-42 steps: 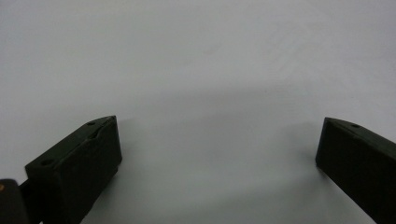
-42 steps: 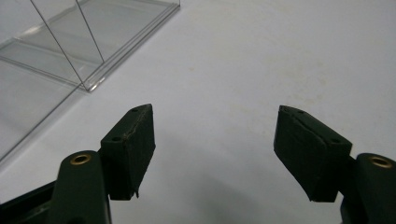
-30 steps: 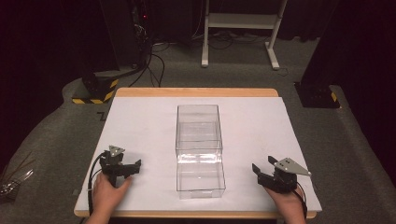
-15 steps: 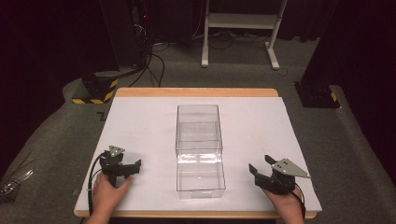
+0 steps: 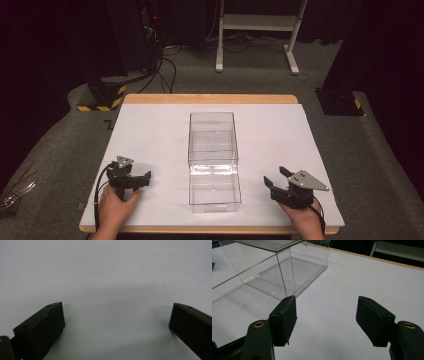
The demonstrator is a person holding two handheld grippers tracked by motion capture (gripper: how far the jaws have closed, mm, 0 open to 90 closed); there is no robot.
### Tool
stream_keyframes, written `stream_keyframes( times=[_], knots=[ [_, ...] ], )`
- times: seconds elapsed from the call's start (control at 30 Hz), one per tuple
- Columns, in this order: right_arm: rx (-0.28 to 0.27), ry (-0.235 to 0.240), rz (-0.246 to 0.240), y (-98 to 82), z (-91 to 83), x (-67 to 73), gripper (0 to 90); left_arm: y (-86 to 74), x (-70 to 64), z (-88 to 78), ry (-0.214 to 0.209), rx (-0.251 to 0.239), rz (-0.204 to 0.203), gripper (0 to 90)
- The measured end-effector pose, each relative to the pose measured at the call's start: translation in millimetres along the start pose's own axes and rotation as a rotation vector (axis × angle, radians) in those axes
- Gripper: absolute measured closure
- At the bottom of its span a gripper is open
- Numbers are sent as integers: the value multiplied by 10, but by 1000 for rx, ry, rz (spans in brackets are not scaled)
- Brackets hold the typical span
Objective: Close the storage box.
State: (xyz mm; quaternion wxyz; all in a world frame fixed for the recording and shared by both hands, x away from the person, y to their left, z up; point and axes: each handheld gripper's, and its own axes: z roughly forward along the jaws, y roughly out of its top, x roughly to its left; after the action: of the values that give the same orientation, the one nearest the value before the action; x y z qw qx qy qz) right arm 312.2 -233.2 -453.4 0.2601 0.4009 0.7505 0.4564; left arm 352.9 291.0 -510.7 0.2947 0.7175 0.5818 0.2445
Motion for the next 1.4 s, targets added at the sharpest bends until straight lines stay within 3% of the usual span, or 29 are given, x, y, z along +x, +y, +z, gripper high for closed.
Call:
stream_keyframes(
  times=[0.8,1.4],
  knots=[
    [14,37,-9,-35,35,109,328,-1,-1,1,1,-2,0,5],
    [-17,119,-18,23,-43,322,321,-1,-1,1,1,-2,0,5]
  ],
)
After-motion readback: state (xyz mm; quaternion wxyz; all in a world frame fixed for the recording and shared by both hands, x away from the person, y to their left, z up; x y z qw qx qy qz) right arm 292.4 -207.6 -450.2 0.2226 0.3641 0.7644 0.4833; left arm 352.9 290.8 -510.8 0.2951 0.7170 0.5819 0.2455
